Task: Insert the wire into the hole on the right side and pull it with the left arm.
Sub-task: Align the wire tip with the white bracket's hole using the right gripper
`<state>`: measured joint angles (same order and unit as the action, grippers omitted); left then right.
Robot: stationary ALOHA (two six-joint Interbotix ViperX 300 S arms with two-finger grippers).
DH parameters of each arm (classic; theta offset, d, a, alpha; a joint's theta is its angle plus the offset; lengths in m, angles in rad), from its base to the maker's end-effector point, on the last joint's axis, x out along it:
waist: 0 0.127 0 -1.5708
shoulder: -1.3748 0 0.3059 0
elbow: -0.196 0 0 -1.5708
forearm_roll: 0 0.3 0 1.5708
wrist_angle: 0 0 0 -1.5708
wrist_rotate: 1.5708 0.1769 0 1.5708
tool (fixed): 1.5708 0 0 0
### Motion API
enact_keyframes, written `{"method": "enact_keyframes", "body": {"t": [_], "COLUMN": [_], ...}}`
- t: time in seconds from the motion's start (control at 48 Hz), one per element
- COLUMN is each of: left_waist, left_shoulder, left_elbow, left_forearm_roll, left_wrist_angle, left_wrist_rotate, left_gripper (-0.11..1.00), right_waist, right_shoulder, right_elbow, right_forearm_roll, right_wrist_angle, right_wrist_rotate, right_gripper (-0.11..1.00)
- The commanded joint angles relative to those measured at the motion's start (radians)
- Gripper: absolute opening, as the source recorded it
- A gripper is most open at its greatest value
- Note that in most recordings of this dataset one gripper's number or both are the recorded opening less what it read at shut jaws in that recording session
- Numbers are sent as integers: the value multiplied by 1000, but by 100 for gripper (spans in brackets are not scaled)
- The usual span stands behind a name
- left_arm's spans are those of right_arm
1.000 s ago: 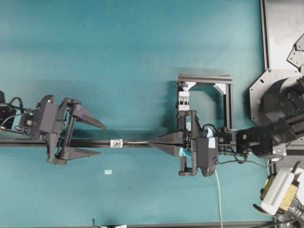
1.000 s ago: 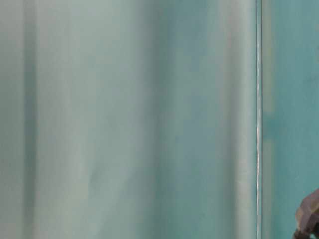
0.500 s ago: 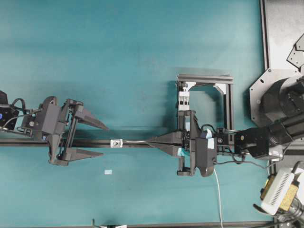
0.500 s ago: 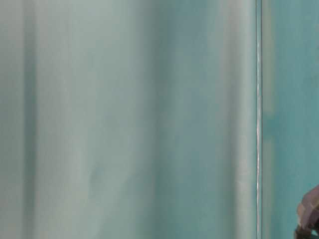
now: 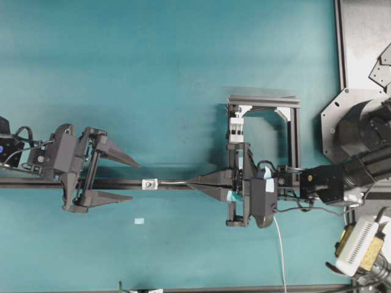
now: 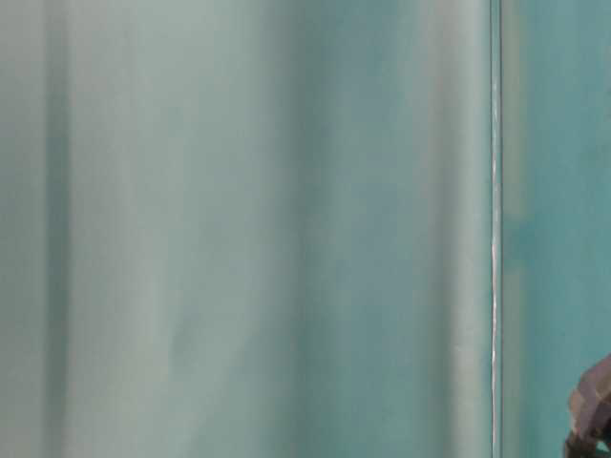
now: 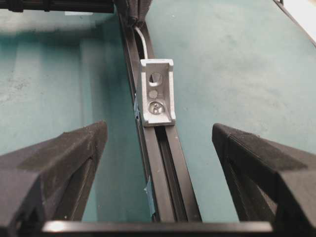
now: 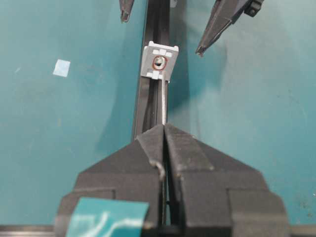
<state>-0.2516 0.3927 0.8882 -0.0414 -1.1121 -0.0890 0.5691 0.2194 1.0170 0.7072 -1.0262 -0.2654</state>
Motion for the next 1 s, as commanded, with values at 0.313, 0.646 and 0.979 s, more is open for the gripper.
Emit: {"method": "enact_keyframes", "body": {"t": [0.313, 0.646, 0.979], "left_waist": [-3, -3, -3], "left_shoulder": [-23, -23, -23], "left_elbow": [-12, -14, -18], "left_forearm_roll": [-2, -2, -2], "left_wrist_angle": [-11, -9, -8], "left_wrist_rotate": [2, 2, 2], "left_gripper": [80, 80, 80], "right_waist": [5, 5, -8], "right_shoulder": [5, 20, 54], "right_elbow": [-29, -46, -77], "right_forearm_roll": [0, 0, 0], "right_wrist_angle": [-18, -43, -43], "right_wrist_rotate": [2, 2, 2], "right_gripper": [2, 2, 2]}}
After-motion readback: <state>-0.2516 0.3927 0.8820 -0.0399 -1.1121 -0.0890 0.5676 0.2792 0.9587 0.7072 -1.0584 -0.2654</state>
